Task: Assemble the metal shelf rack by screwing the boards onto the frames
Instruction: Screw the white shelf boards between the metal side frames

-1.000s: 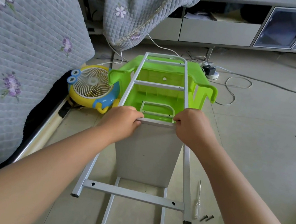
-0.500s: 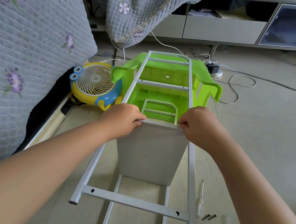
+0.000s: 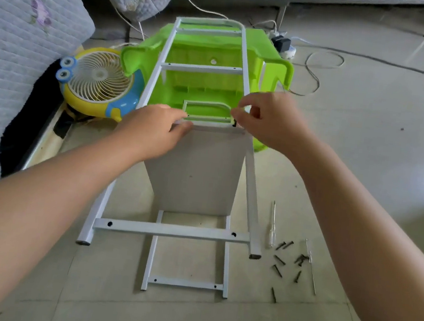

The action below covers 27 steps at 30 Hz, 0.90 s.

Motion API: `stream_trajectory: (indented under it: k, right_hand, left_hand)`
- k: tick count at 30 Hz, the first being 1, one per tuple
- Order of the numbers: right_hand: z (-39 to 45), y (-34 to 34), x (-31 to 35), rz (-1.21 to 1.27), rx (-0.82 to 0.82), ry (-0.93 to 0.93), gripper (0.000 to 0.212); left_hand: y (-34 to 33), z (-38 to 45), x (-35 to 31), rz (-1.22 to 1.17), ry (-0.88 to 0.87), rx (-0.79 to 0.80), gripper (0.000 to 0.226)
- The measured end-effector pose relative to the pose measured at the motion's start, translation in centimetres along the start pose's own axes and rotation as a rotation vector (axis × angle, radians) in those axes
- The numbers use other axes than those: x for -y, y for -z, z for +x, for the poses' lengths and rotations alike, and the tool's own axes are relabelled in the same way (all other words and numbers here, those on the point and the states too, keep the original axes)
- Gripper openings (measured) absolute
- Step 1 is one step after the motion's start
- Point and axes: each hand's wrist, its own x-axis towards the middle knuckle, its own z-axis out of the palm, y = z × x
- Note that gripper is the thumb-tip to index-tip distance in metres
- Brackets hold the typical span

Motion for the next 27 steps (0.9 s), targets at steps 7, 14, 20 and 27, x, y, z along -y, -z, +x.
stream_trajectory:
  k: [7, 14, 20, 27]
  right_hand:
    - [-7.3, -7.5, -8.6, -0.050, 0.115, -0.416, 0.028]
    - [-15.9, -14.5, -13.1, -0.253, 0.701, -0.555, 0.042]
    - [-15.6, -16.5, -14.1, -0.274, 0.637, -0.542, 0.038]
    - [-14.7, -18.1, -13.9, -0.267, 0.643, -0.559, 0.034]
  left_hand:
    - [-2.4, -0.1, -0.9, 0.176, 0.044, 0.015, 0.053]
    - [-2.9, -0.7, -1.2, 0.207, 0.093, 0.019, 0.060]
    - [-2.6, -0.7, -1.1, 0.237, 0.080, 0.003, 0.056]
    - [-2.6, -0.7, -1.0, 0.231, 0.074, 0.017, 0.058]
